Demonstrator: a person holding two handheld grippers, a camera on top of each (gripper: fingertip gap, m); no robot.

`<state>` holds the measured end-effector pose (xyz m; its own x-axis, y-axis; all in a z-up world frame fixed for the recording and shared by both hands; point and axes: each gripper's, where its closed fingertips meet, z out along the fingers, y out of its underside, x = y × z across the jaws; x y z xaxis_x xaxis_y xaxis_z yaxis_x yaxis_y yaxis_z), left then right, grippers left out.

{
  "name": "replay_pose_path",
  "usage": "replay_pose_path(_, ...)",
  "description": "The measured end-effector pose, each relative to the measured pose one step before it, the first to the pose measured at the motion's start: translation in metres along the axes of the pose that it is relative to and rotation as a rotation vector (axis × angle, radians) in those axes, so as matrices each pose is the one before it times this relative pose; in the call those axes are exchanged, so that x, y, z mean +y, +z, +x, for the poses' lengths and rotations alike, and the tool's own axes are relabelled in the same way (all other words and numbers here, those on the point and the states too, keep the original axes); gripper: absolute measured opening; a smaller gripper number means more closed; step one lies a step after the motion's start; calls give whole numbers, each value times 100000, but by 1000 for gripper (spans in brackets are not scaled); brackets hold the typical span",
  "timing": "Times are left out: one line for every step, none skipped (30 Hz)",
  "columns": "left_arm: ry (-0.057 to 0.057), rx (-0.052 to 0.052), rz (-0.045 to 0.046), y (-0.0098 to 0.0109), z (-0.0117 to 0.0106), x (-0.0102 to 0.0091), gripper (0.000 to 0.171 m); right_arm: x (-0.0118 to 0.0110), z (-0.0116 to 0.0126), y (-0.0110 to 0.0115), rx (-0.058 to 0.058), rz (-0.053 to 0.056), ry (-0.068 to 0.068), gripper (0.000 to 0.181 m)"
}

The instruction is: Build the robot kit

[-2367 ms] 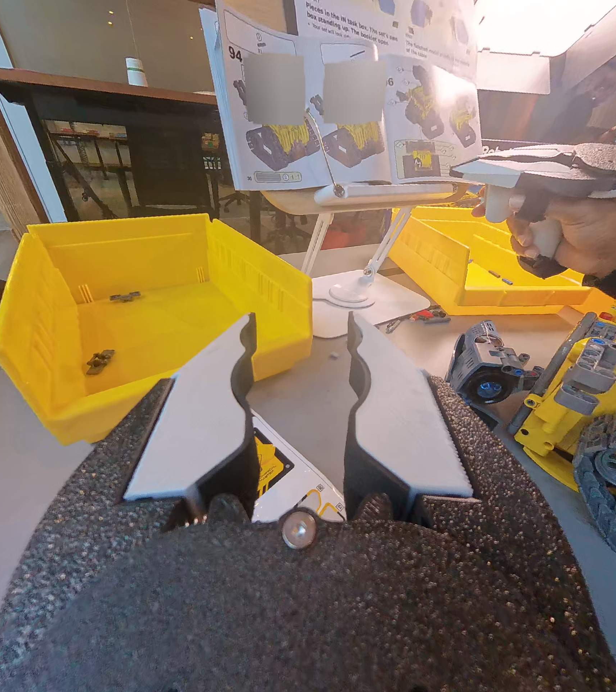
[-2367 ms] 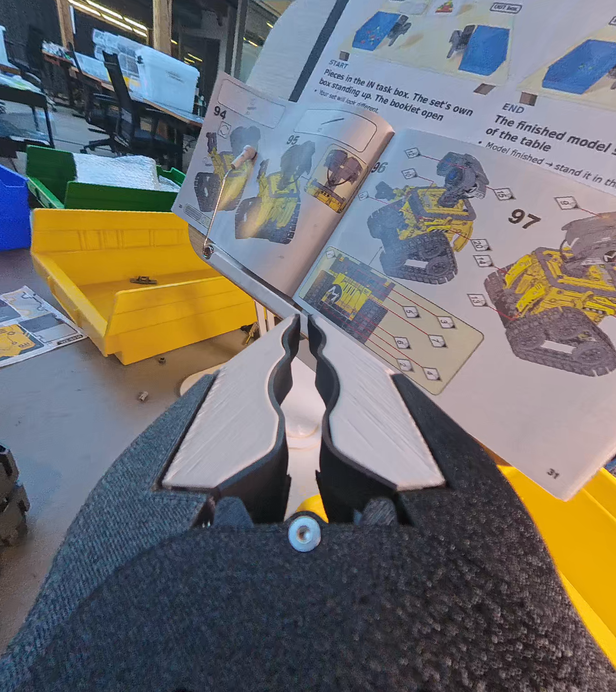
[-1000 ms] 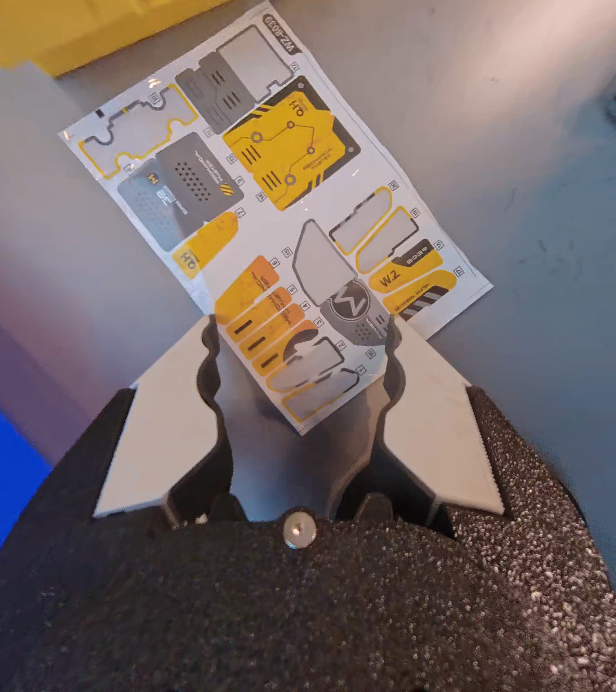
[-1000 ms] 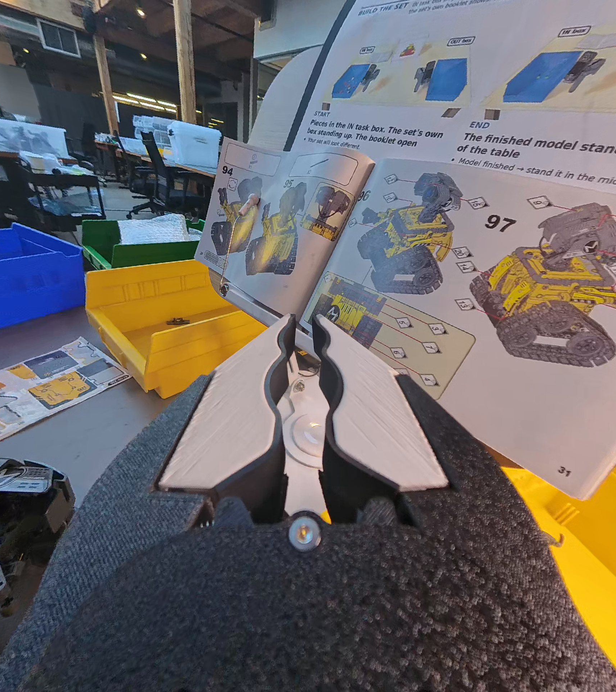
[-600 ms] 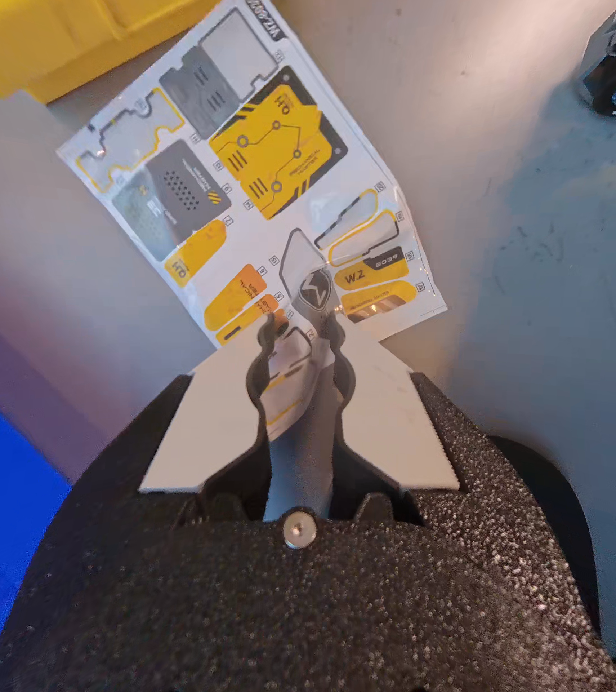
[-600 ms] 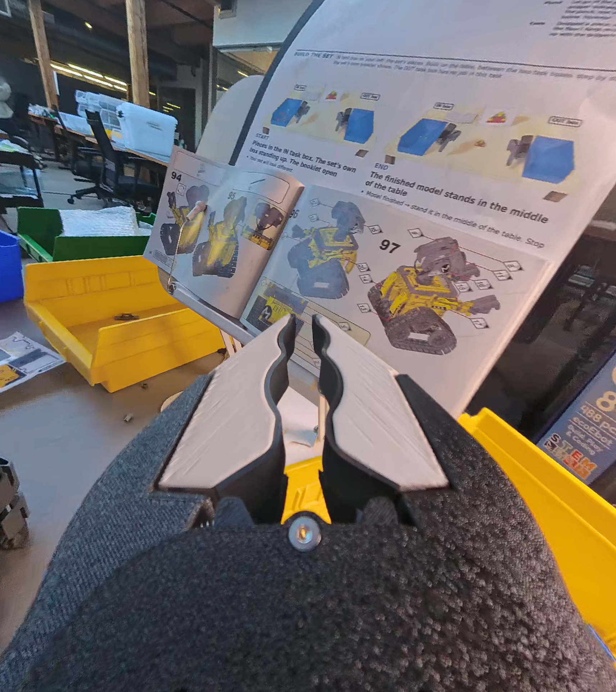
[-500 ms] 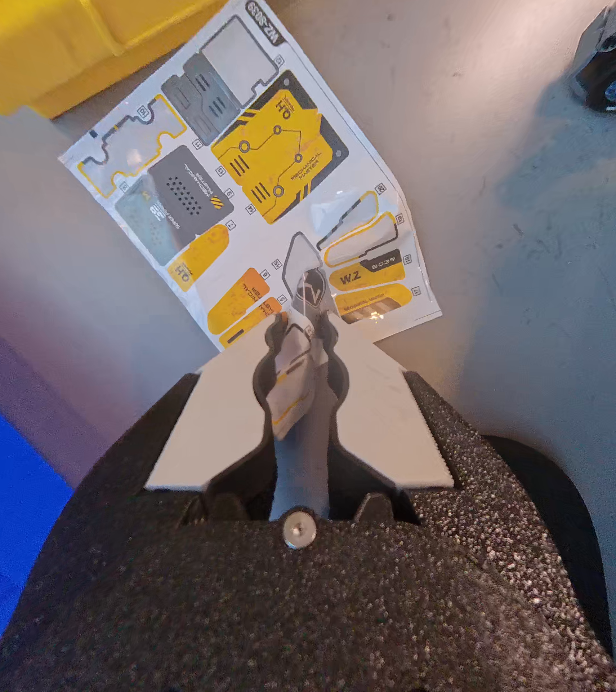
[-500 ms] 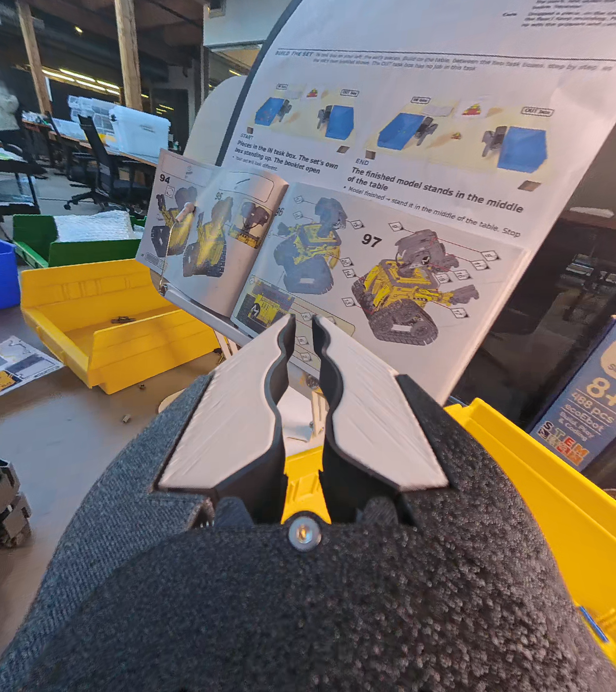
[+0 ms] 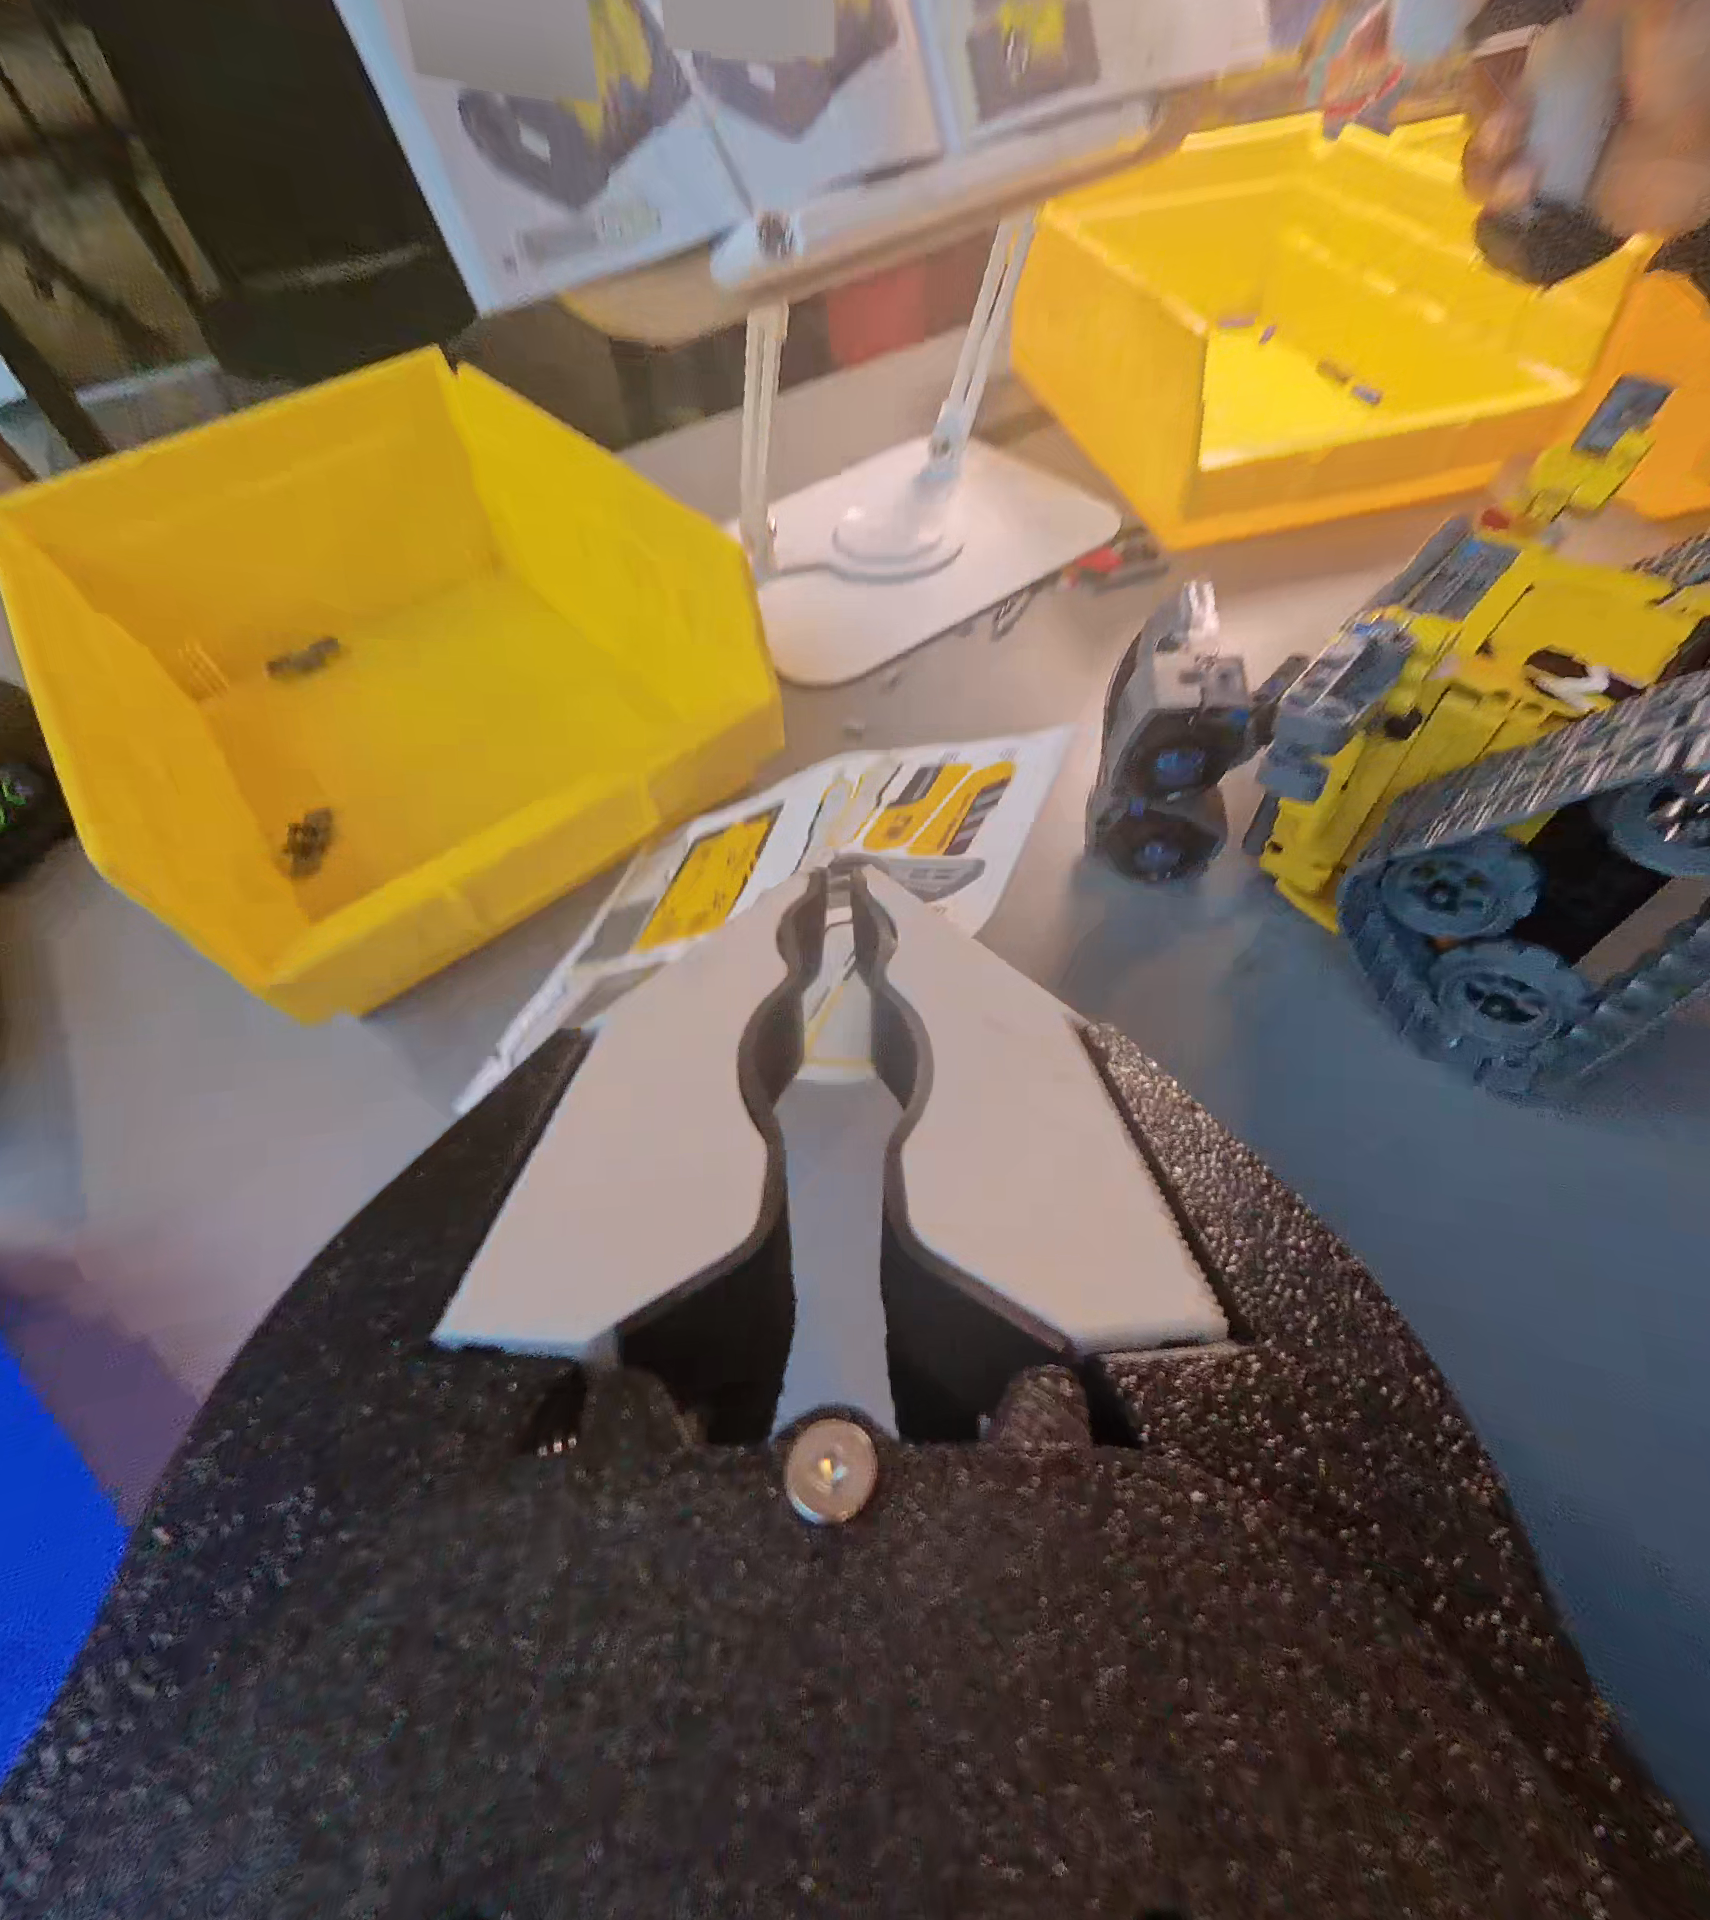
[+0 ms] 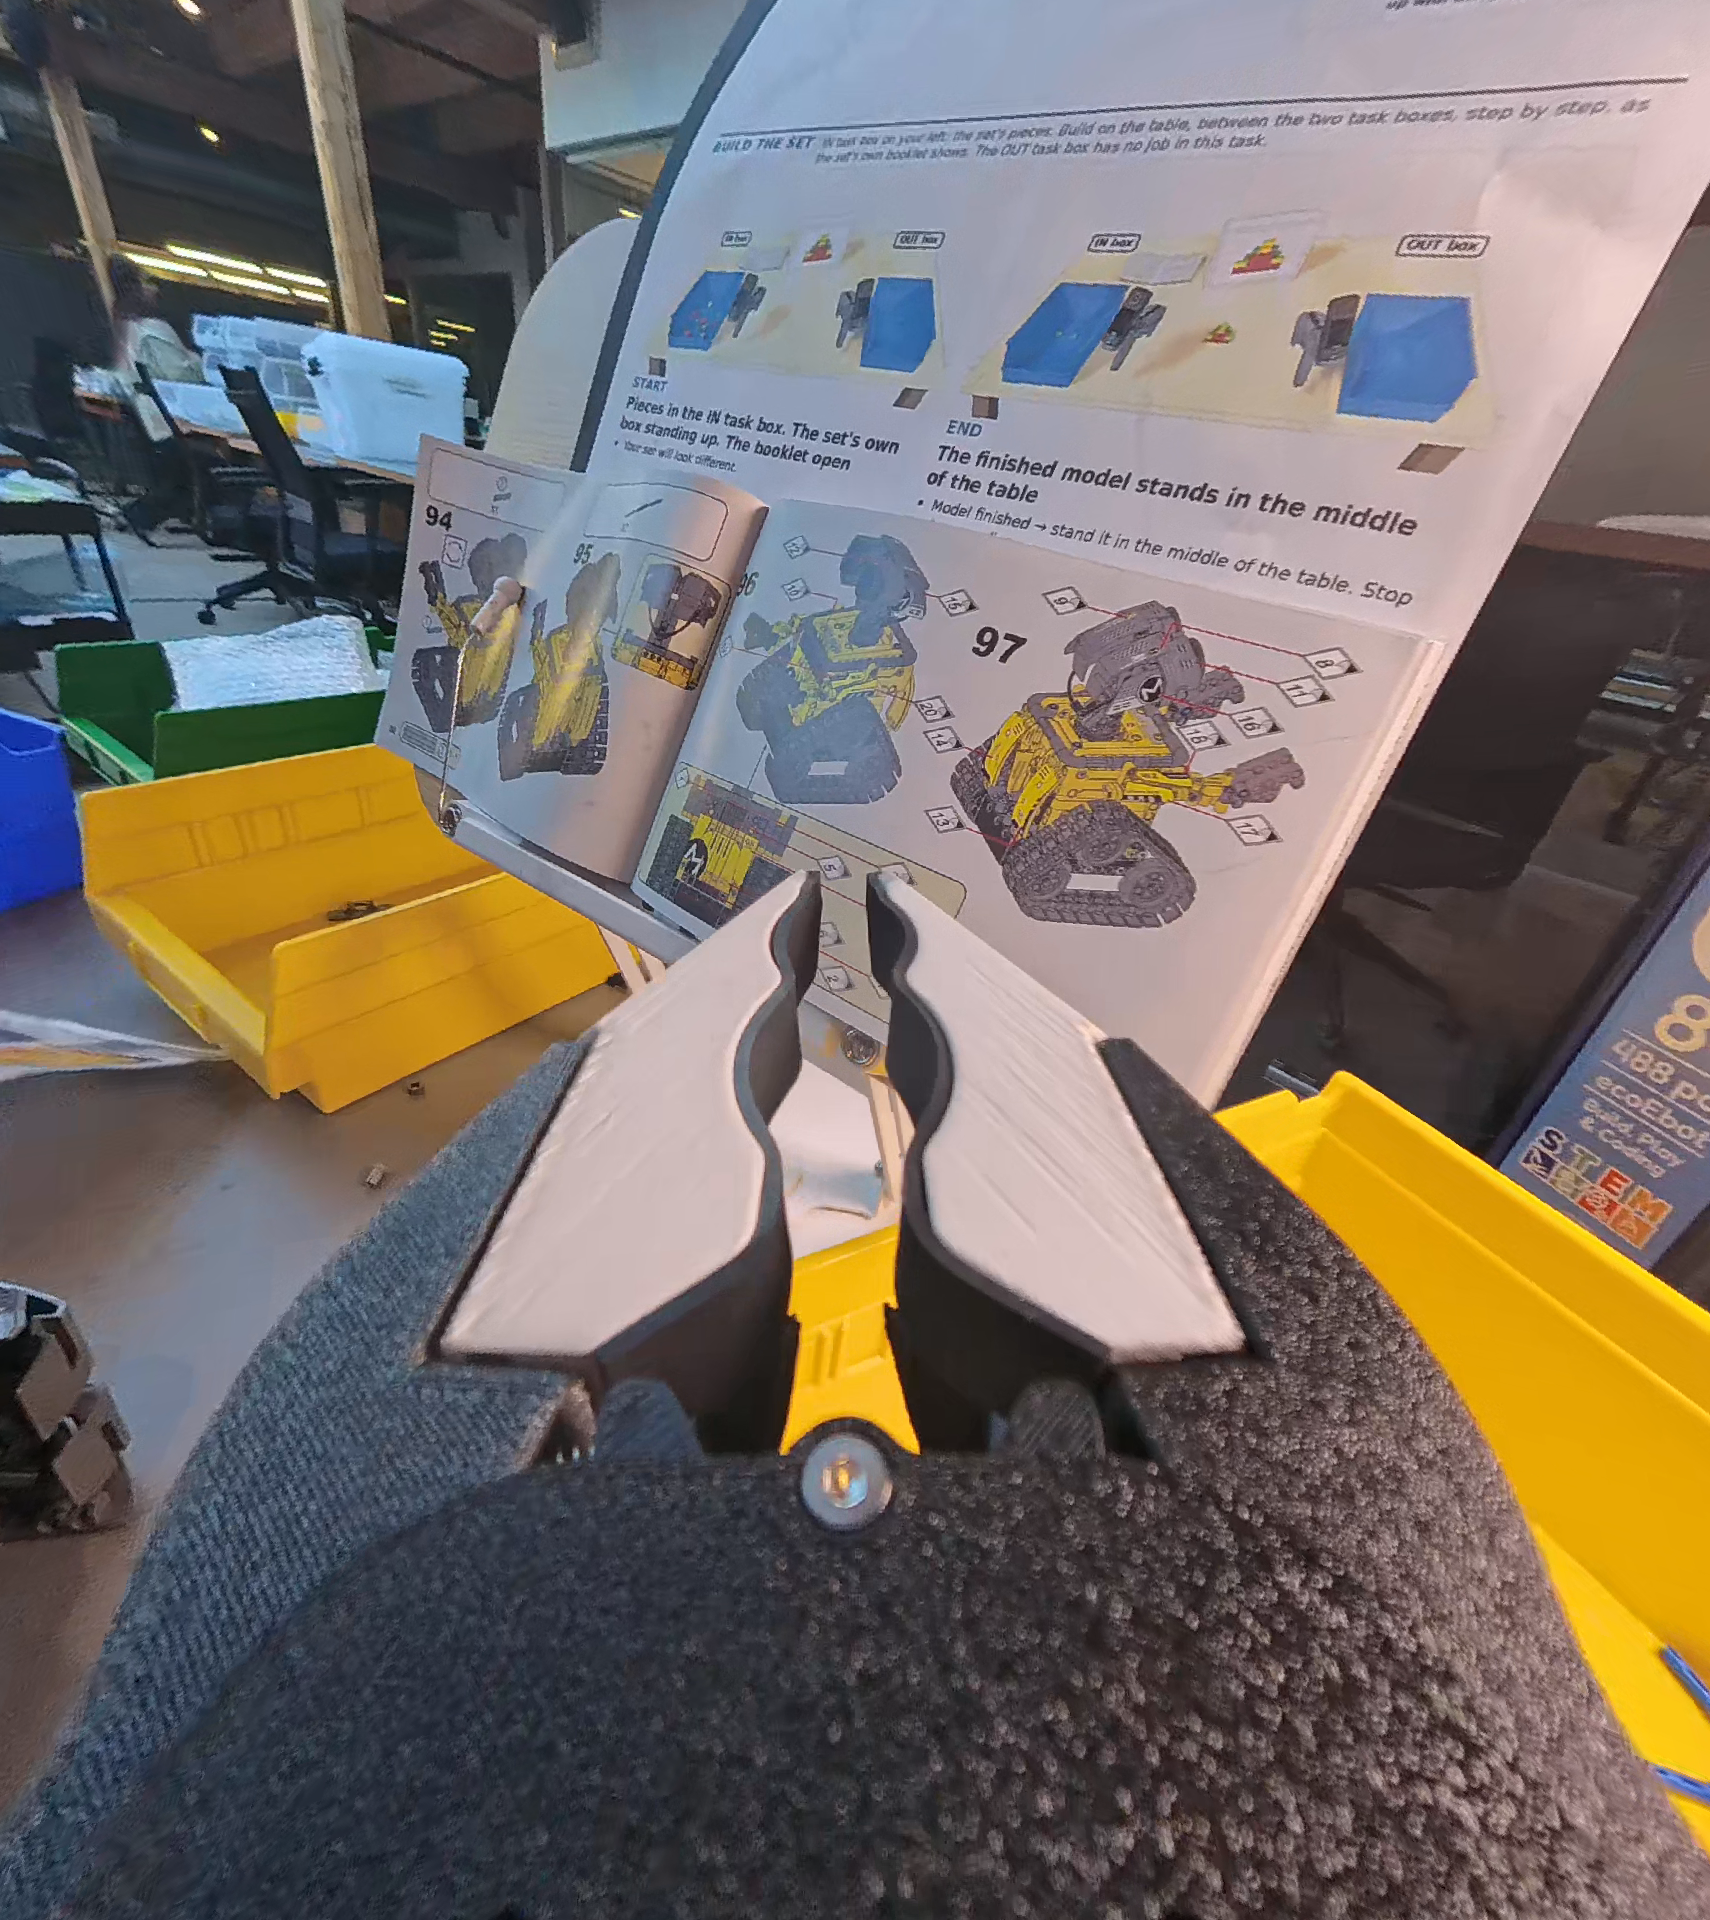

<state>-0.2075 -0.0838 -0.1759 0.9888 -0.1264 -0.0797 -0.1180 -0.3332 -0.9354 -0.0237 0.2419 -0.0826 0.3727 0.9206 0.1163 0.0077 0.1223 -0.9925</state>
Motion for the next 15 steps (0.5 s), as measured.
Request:
replay_pose_path(-5, 1451, 4741, -121, 243, -1037, 3, 11, -139, 54, -564, 127, 537, 8)
replay_pose_path(-476, 1688, 3972, -13, 232, -902, 1, 55, -182, 85, -601, -147, 179, 8)
replay_pose_path(-588, 1802, 3513, 79, 225, -771, 0, 74, -240, 92, -714, -328, -75, 8)
replay_pose_path(-725, 2349, 1835, 189, 291, -445, 0, 98, -265, 109, -852, -437, -280, 8)
replay_pose_path(-1395, 1502, -1411, 317, 74, 133, 0, 117, -262, 105, -894, -656, -422, 8)
replay_pose_path(-1927, -964, -4372, 394, -400, 715, 0, 110, -211, 87, -595, -622, -566, 8)
replay_pose_path(-1644, -1149, -5554, 421, -485, 1076, 2, 79, -154, 46, -407, -466, -572, 8)
replay_pose_path(-1931, 1367, -6207, 440, -99, 1312, 7, 36, -126, 10, -459, -416, -493, 8)
replay_pose_path(-2425, 3146, -6582, 517, 193, 1450, 17, 17, -80, -16, -457, -309, -361, 8)
replay_pose_path(-2122, 2501, -6036, 617, 158, 1447, 30, -40, 2, -45, -112, 83, -93, 8)
replay_pose_path(-1465, 1887, -5219, 747, 154, 1378, 40, -48, 59, -36, -12, 286, 342, 8)
replay_pose_path(-867, 2406, -5111, 889, 362, 1357, 50, -24, 49, -20, -174, 292, 797, 8)
replay_pose_path(341, 2264, -5868, 962, 457, 1364, 60, 50, 12, 10, -404, 137, 1173, 8)
replay_pose_path(2035, 4, -6090, 935, 221, 1273, 70, 98, -9, 41, -409, 56, 1221, 8)
replay_pose_path(3274, -2089, -5761, 835, -69, 1096, 77, 132, -18, 63, -381, -77, 952, 8)
